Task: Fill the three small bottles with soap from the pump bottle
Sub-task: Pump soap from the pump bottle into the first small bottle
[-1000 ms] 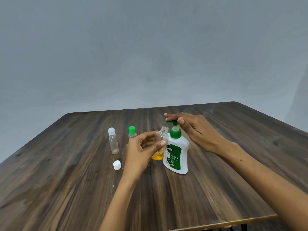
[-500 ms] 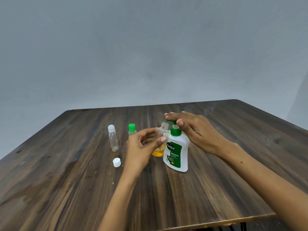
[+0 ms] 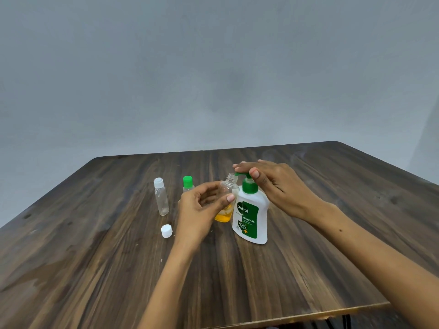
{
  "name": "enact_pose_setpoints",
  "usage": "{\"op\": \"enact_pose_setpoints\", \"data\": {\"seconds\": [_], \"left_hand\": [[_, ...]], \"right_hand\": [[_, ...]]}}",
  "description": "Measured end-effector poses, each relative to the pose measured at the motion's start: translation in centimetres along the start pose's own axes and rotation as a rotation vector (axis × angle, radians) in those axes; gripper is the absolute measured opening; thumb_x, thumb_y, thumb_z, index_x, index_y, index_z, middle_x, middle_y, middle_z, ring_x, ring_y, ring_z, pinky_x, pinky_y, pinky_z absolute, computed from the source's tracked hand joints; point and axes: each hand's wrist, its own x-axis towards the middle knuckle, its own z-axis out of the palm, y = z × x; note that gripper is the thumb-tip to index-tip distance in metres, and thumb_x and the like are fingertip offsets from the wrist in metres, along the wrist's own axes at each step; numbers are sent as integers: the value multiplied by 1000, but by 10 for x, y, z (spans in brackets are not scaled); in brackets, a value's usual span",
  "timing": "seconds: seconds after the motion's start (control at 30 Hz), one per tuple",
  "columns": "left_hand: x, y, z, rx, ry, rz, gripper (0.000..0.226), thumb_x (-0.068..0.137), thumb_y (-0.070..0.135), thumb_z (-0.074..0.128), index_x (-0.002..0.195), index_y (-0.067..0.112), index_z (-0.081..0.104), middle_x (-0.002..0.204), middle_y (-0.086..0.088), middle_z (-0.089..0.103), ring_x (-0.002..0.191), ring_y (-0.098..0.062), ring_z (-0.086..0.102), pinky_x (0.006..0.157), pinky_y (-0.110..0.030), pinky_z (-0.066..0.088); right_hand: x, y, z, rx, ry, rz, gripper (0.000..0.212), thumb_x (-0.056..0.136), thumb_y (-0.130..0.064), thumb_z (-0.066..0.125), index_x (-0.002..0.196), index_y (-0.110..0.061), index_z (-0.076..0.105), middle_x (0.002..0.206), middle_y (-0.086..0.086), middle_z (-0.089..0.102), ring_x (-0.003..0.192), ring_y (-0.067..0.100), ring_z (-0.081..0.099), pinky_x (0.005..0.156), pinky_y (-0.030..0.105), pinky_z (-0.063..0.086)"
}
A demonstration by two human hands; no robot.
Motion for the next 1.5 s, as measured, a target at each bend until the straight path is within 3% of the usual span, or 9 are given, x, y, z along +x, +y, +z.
{"op": "enact_pose_setpoints", "data": {"seconds": [0.17, 0.37, 0.6, 0.77, 1.3, 1.5], "left_hand": [[-2, 1, 1, 0, -9, 3, 43, 63, 32, 79, 104, 20, 71, 99, -1, 76, 95, -13, 72, 85, -24, 57], [-1, -3, 0, 21, -9, -4, 51, 63, 35, 79, 109, 14, 71, 102, -2, 75, 98, -15, 71, 89, -31, 56], [-2, 2, -1, 1, -18, 3, 42, 64, 30, 78, 104, 20, 71, 99, 0, 76, 94, -10, 72, 79, -18, 55], [-2, 0, 0, 4, -17, -6, 39, 64, 32, 79, 101, 24, 71, 100, 0, 76, 96, -12, 71, 85, -25, 56], [-3, 5, 2, -5, -29, -6, 37, 63, 32, 78, 99, 26, 70, 101, -1, 75, 97, -13, 71, 86, -25, 57], [-4, 5, 3, -16, -35, -6, 36, 65, 29, 78, 99, 25, 70, 99, 0, 76, 95, -11, 72, 81, -20, 56]], "right_hand": [[1, -2, -4, 17, -7, 11, 84, 91, -72, 12, 124, -14, 64, 130, -3, 62, 122, 7, 55, 105, 45, 43], [-2, 1, 2, 57, 18, 36, 80, 93, -70, 17, 120, -15, 67, 123, -3, 67, 117, 10, 59, 101, 48, 45], [2, -1, 0, 40, 17, 32, 86, 90, -74, 12, 122, -15, 66, 128, -4, 64, 120, 8, 57, 110, 43, 38], [-3, 0, 5, 74, 37, 44, 81, 92, -71, 16, 119, -16, 68, 124, -4, 66, 119, 7, 58, 101, 47, 45], [2, -1, 0, 52, 32, 34, 84, 91, -73, 11, 120, -17, 68, 124, -6, 65, 120, 5, 56, 107, 44, 40], [1, 0, 3, 100, 54, 63, 84, 90, -74, 14, 112, -17, 72, 117, -6, 70, 112, 9, 63, 99, 48, 47]]}}
